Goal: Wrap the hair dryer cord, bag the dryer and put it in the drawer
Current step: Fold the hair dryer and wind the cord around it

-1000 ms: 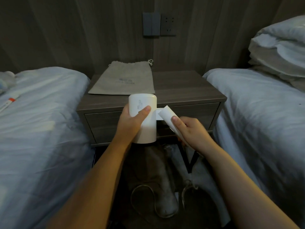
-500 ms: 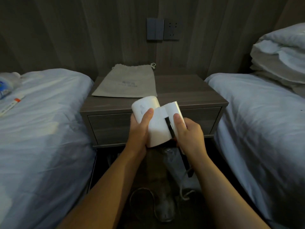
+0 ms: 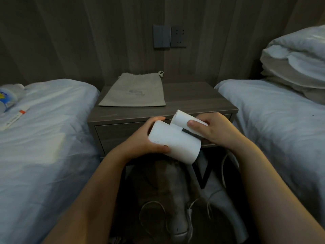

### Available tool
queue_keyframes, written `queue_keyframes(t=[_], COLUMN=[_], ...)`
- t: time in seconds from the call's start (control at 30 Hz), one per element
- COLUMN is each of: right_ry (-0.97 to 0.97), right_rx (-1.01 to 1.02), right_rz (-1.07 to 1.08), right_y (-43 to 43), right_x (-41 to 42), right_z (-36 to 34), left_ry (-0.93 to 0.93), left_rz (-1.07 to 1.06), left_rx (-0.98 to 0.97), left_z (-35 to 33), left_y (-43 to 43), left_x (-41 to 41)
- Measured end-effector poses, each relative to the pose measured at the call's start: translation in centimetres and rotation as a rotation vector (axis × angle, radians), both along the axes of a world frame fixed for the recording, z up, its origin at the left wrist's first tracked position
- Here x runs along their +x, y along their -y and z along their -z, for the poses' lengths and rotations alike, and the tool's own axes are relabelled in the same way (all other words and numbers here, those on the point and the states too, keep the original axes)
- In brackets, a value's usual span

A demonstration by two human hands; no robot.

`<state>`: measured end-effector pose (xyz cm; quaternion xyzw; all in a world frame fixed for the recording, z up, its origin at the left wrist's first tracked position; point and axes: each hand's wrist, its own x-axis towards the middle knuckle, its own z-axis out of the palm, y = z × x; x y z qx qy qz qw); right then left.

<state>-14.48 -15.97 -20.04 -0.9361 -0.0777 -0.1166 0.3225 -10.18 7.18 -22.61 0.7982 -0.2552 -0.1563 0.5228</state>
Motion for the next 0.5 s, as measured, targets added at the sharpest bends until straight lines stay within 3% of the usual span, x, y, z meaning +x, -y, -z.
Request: queue_keyframes(t=[0.1,0.23,0.37,0.43,0.5], right_ry=[-0.039,-0.091,0.041,0.154,0.151], right_rx=[-0.05,-0.04,0.059,0.164,0.307], right_rz=[-0.058,-0.062,0.034,0.145,0.187], right_y=[0.2,0.4,0.1,1.3,3.0], right_x=[-0.7,-1.3,-1.7,-1.6,-1.7], right_z=[-0.9,-1.4,-1.1,-0.6,0.2], left_ry=[-0.003,0.038,0.03,-0.052,-0.167], left_rz=[0.125,0.109,-0.013,-0.028,-0.071], left_rx=[0.053,0.009,-0.167,-0.26,-0.395], left_z=[-0.2,-0.1,0.3,0.7,1.1], left_y=[-0.5,-0.3,-0.1,-0.1,-0.1], left_x=[-0.5,-1.2,-1.1,-1.1,-0.9])
